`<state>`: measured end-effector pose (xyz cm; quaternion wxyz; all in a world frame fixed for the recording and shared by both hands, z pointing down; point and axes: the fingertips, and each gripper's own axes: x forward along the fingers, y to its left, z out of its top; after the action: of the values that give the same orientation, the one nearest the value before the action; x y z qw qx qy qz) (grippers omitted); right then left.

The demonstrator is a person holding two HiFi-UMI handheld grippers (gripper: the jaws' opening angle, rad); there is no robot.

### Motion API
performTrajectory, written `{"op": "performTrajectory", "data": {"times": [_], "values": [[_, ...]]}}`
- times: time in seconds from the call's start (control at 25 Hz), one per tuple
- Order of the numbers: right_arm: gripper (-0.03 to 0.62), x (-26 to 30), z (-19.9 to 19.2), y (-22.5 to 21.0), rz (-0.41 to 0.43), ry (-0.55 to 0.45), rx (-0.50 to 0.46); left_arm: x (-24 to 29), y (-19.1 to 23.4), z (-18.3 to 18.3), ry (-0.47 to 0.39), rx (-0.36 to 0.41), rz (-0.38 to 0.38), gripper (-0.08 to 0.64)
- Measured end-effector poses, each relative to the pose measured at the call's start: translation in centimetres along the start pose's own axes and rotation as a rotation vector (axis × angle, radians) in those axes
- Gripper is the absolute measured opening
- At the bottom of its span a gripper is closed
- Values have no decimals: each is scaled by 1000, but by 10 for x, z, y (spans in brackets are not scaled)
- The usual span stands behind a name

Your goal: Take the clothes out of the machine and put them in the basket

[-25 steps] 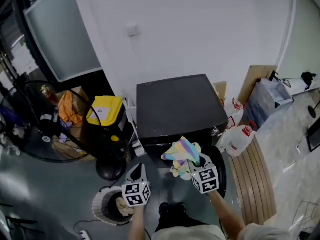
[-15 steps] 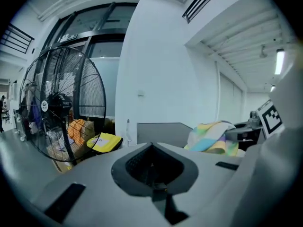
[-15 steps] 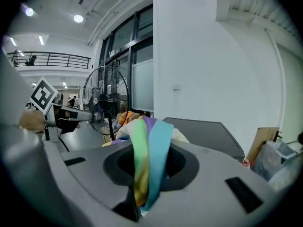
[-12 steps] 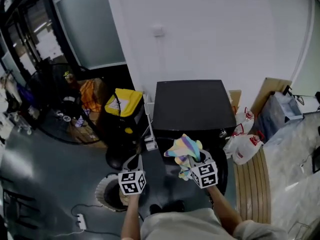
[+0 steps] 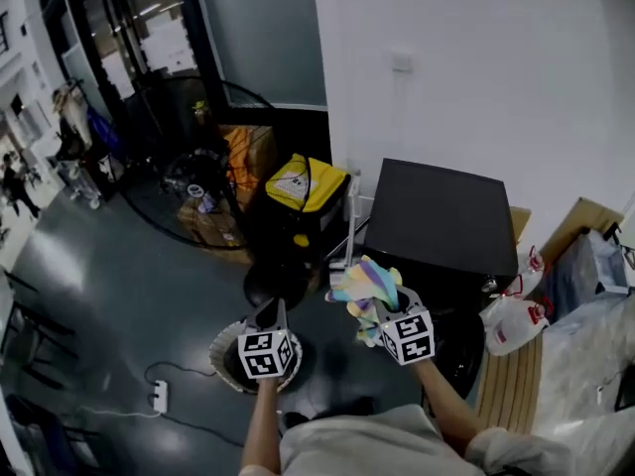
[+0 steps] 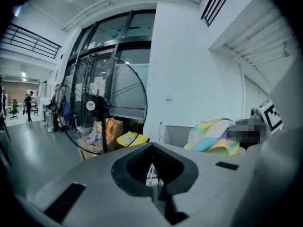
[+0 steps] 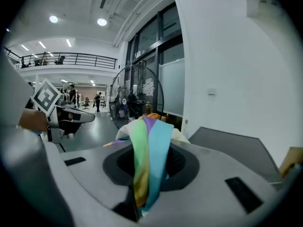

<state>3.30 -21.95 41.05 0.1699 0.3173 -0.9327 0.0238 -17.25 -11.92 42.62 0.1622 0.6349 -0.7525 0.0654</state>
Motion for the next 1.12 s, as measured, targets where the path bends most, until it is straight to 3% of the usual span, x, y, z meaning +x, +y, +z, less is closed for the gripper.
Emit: {"op": "performTrajectory", "data": {"times": [0.32,0.64,0.88,1.12], "values": [[87,85,53,128,178,-37,-54,-82,151,-8,-19,-80,212,17],[87,143,71,281,362,-32,-112,-179,281,-33,-38,-152,401,17],[87,170,73,365,438,-22,-120,-239,345,-60,-39,-194,494,17],[87,181,72,420,505,-6,-149,-275,375,-77,-44,-239,555,17]]}}
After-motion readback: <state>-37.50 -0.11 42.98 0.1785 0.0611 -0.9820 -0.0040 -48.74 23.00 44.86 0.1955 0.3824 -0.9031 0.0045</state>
